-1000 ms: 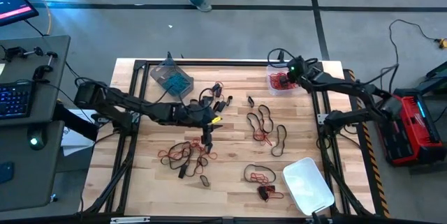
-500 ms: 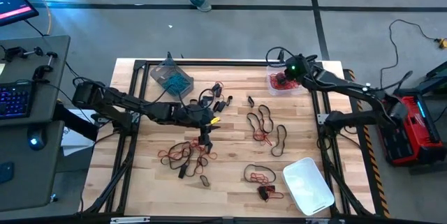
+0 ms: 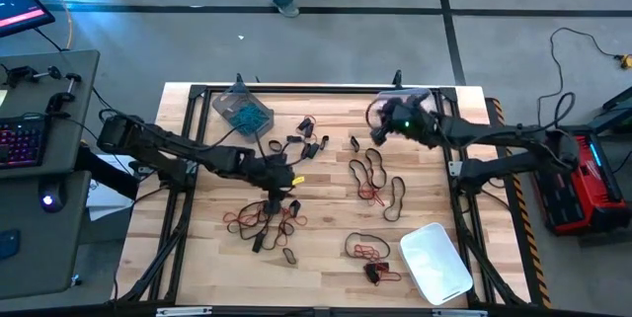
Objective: Sort rubber bands into baskets
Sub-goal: Put the red rubber band into the transparent bin
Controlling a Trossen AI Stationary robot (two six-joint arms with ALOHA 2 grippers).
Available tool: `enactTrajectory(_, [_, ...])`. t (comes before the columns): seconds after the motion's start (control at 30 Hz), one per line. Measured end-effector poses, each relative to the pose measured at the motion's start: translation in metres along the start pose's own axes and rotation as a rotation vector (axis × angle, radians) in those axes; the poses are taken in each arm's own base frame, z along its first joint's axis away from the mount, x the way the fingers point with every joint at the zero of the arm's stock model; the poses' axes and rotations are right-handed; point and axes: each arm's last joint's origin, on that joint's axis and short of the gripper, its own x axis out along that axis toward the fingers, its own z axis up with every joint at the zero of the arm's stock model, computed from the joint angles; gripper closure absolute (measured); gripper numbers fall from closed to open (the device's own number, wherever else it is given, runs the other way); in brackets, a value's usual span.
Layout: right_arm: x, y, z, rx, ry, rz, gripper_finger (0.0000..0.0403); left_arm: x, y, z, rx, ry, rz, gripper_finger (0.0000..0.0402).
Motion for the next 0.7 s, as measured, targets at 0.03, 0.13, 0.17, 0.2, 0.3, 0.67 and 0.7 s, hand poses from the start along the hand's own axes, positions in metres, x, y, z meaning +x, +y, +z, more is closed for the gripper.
enactTrajectory(0.03, [-0.003, 0.007, 0.000, -0.004, -0.013, 0.029, 0.0399, -0.002, -0.002, -0.003, 0.005, 0.026, -0.004, 0.0273])
enactTrajectory(0.13, [-0.014, 0.028, -0.001, -0.022, -0.062, 0.088, 0.0402, -0.005, -0.010, -0.008, 0.025, 0.085, -0.019, 0.0273])
enactTrajectory(0.17, [-0.018, 0.034, -0.001, -0.031, -0.076, 0.102, 0.0401, -0.006, -0.012, -0.011, 0.030, 0.112, -0.020, 0.0273])
enactTrajectory(0.2, [-0.022, 0.039, -0.002, -0.038, -0.092, 0.113, 0.0401, -0.006, -0.014, -0.013, 0.024, 0.129, -0.020, 0.0273])
enactTrajectory(0.3, [-0.032, 0.053, -0.004, -0.059, -0.128, 0.139, 0.0402, -0.007, -0.016, -0.019, -0.054, 0.188, 0.004, 0.0273])
enactTrajectory(0.67, [-0.049, 0.070, -0.010, -0.100, -0.173, 0.141, 0.0403, -0.006, -0.003, -0.028, -0.267, 0.271, 0.124, 0.0273])
enactTrajectory(0.7, [-0.049, 0.071, -0.011, -0.101, -0.173, 0.141, 0.0403, -0.004, -0.002, -0.028, -0.282, 0.272, 0.128, 0.0273])
